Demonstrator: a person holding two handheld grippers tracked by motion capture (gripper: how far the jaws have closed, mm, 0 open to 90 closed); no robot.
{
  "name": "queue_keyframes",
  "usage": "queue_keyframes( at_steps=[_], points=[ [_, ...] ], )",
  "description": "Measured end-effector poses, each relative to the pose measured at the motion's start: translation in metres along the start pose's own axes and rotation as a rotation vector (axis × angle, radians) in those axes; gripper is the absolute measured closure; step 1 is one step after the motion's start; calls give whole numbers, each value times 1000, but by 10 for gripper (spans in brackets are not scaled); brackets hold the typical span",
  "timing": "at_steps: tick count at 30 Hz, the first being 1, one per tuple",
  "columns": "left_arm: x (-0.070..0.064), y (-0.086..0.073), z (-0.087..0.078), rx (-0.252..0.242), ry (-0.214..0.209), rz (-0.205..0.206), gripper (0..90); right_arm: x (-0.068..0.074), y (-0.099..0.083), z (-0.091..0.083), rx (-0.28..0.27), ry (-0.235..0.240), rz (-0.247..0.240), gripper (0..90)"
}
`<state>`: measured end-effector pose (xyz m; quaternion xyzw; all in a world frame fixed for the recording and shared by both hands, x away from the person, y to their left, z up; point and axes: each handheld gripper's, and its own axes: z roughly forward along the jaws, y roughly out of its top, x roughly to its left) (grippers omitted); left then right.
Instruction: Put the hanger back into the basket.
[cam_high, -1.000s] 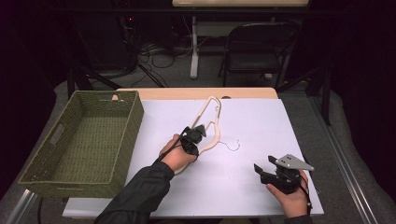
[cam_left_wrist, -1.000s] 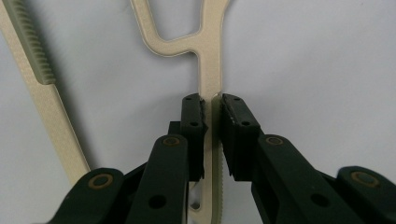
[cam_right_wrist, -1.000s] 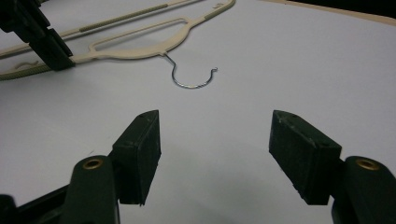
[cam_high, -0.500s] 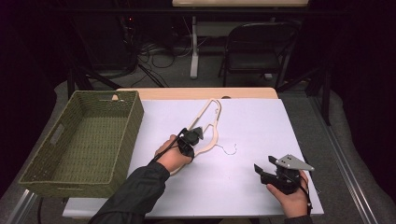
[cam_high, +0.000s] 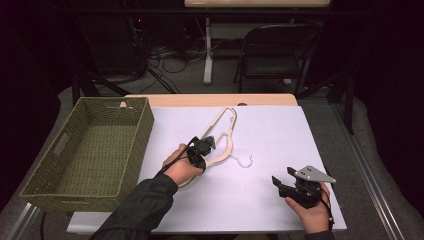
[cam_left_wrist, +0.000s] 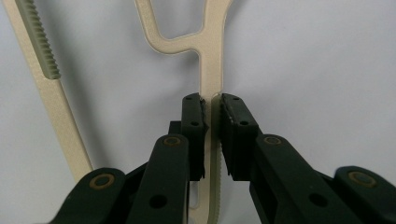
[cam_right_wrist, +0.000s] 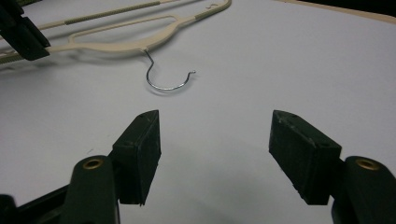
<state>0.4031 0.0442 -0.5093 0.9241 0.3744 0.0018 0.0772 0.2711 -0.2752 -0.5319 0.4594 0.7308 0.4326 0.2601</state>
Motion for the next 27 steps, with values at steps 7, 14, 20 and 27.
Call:
queue_keyframes(
  at_steps=[7, 14, 20, 27],
  points=[
    [5, -7, -18, -59, -7, -1, 806, 0, -1, 0, -1, -1, 0, 339],
    [12, -19, -41, -126, -17, -26, 805, 0, -1, 0, 1, -2, 2, 339],
    [16, -25, -51, -147, -18, -44, 805, 0, -1, 0, 6, -1, -1, 339],
    [21, -35, -64, -170, -45, -74, 805, 0, -1, 0, 5, -2, 3, 339]
  ],
)
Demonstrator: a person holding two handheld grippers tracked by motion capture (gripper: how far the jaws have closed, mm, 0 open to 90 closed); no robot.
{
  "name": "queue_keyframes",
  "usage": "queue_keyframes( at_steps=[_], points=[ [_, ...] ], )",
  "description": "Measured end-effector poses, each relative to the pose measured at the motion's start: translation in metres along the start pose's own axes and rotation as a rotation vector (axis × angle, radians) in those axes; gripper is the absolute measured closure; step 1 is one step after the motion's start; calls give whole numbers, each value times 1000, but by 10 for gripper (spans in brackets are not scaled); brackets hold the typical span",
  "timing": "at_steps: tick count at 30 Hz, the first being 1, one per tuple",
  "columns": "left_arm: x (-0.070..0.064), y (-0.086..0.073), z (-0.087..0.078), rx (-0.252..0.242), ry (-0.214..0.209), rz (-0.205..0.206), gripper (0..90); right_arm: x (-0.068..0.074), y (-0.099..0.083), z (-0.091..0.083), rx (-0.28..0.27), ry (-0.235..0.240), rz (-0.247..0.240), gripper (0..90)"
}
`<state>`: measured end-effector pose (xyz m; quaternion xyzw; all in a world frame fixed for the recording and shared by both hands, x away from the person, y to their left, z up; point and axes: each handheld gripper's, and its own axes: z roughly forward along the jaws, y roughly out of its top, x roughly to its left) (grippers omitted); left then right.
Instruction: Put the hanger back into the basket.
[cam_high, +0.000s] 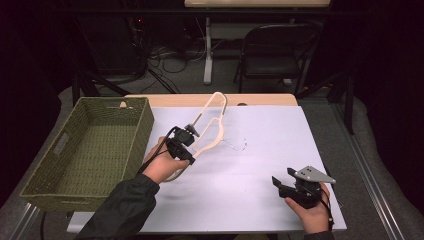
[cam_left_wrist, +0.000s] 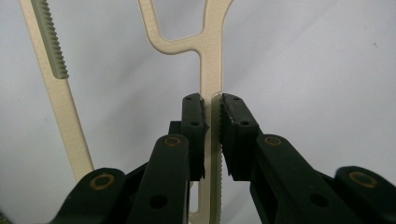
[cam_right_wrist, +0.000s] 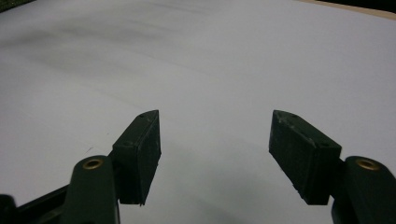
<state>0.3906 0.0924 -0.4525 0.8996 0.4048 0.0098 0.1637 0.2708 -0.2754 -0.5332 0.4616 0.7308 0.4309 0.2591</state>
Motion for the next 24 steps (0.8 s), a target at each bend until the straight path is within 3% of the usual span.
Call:
queue_keyframes(
  at_steps=[7, 13, 17, 23, 24],
  points=[
    [-1, -5, -20, -49, -15, -7, 805, 0, 0, -1, 3, -3, 4, 339],
    [-1, -12, -49, -93, -41, -7, 805, 0, -1, -1, -3, -5, 11, 339],
    [5, -20, -68, -136, -71, -27, 805, 0, -1, -1, -1, -8, 11, 339],
    [12, -25, -82, -144, -84, -35, 805, 1, -1, -1, 2, -9, 12, 339],
    [15, -27, -88, -142, -70, -34, 805, 1, -1, -1, 2, -9, 12, 339]
  ],
)
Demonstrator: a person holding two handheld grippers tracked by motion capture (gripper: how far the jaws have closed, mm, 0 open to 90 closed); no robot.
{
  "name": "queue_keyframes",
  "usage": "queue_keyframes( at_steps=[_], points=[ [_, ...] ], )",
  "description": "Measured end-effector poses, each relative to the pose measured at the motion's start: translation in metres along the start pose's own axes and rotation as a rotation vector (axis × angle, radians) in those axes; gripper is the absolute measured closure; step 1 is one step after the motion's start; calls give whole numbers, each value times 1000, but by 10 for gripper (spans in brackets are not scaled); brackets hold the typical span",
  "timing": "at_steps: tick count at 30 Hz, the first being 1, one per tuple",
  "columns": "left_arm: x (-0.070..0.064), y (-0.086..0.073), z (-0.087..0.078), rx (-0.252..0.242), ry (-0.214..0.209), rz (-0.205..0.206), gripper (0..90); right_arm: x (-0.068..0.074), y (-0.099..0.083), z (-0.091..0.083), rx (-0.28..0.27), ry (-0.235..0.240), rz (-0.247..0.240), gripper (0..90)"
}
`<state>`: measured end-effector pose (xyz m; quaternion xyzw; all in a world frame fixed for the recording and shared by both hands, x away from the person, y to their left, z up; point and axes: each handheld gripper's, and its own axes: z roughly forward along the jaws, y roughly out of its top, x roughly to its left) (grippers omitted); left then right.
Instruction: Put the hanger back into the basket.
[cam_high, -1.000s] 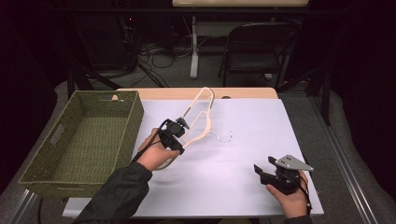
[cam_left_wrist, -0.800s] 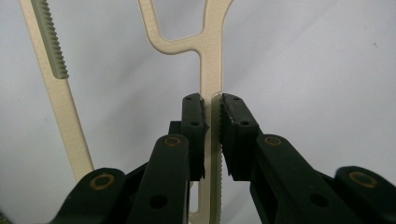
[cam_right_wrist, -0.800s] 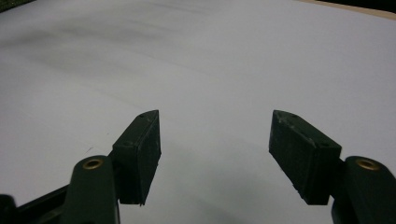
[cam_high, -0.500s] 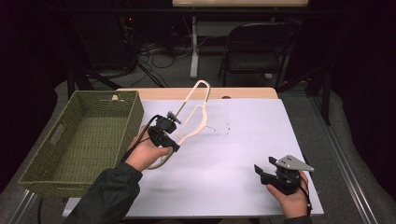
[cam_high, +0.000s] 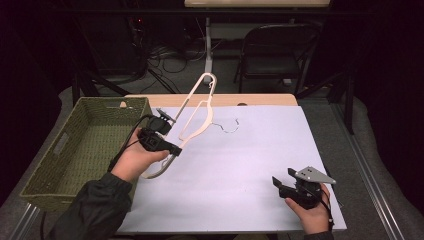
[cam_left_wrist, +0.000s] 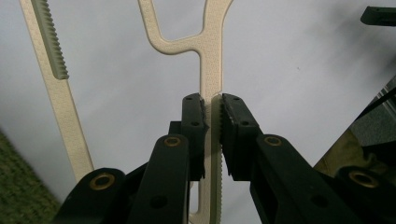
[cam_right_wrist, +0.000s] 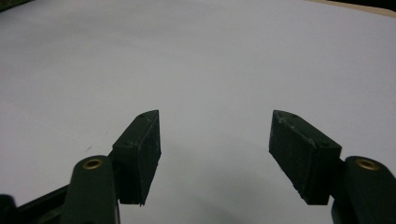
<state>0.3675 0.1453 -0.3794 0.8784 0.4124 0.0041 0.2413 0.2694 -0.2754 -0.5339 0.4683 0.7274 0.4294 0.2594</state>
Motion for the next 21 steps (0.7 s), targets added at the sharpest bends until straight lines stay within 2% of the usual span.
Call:
queue_keyframes(
  at_steps=[2, 4, 9, 10, 12, 17, 18, 21],
  points=[
    [1, -1, -4, 0, 11, -2, 805, 0, 0, 0, -2, -1, 0, 339],
    [4, -4, -14, 3, 49, -1, 805, 0, 0, 0, -1, -1, 0, 339],
    [12, -12, -26, 16, 83, -14, 805, 0, -1, -1, -1, 1, 0, 340],
    [19, -17, -32, 6, 97, -33, 805, 0, -1, -1, -1, 1, 0, 339],
    [23, -20, -35, -1, 98, -43, 805, 0, -1, 0, 1, 0, -2, 340],
    [45, -35, -50, -31, 85, -124, 804, 1, -1, 0, 4, 0, 0, 339],
    [52, -42, -55, -46, 86, -152, 805, 1, -1, 0, 5, -1, 0, 339],
    [59, -50, -59, -54, 87, -175, 804, 1, -1, 1, -5, -3, 5, 339]
  ],
)
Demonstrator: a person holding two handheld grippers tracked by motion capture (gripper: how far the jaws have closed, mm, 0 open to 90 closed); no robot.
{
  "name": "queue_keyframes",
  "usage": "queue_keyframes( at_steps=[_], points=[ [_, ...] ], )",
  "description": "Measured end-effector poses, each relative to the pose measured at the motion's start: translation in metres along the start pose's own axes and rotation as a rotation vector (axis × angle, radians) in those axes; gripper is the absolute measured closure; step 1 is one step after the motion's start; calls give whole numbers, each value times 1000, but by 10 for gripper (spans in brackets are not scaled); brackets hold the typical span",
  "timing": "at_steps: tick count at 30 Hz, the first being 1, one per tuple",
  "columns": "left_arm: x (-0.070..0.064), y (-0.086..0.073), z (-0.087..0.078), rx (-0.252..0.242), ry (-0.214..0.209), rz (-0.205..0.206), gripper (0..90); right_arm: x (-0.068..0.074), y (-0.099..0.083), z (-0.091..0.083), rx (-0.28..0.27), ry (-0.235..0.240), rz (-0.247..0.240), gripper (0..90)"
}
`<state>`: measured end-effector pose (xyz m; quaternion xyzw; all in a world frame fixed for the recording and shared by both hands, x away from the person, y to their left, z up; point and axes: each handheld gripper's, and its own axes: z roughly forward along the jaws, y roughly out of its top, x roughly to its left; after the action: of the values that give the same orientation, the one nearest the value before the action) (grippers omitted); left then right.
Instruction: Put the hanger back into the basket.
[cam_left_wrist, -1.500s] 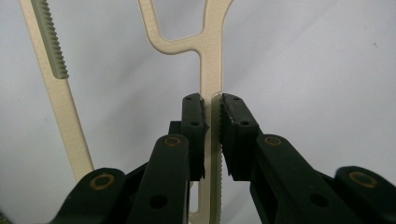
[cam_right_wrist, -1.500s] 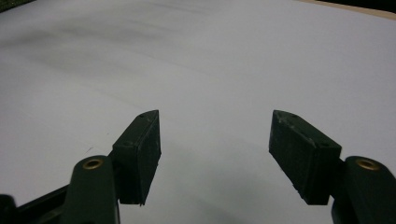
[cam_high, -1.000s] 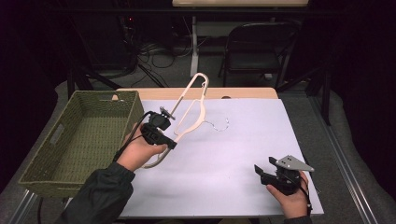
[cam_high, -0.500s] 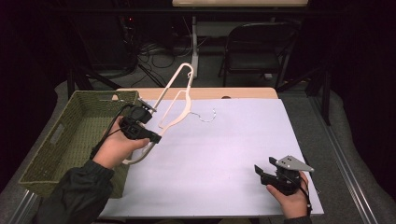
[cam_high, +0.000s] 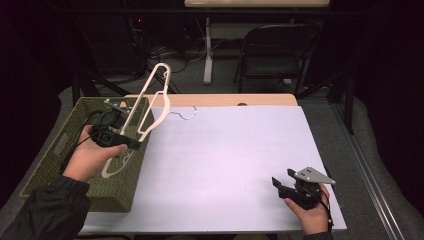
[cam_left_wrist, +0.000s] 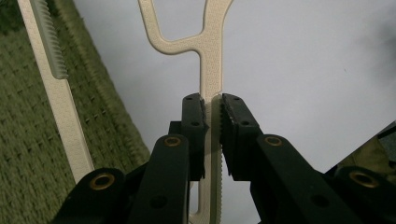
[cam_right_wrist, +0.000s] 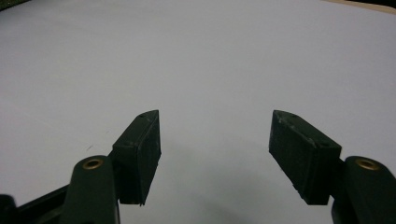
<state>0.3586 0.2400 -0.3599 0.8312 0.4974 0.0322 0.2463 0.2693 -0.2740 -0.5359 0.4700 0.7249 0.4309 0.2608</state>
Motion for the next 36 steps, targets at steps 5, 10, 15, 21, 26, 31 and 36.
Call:
queue_keyframes(
  at_steps=[5, 10, 15, 21, 26, 31, 36],
  points=[
    [16, -15, -4, -7, 8, -52, 804, 0, 0, 1, 7, 3, 1, 339],
    [31, -29, -5, -32, -23, -105, 804, 1, 1, 1, 8, 4, 1, 339],
    [39, -37, -2, -49, -56, -140, 804, 1, 1, 2, 14, 7, -5, 339],
    [52, -45, 6, -96, -105, -209, 804, 1, 0, 3, 20, 12, 2, 339],
    [62, -52, 10, -168, -169, -288, 804, 2, 0, 4, 16, 10, 1, 339],
    [72, -63, 11, -219, -202, -345, 804, 1, -1, 4, 19, 10, 6, 339],
    [77, -77, 7, -282, -246, -399, 804, 2, -1, 4, 22, 14, 5, 339]
  ],
)
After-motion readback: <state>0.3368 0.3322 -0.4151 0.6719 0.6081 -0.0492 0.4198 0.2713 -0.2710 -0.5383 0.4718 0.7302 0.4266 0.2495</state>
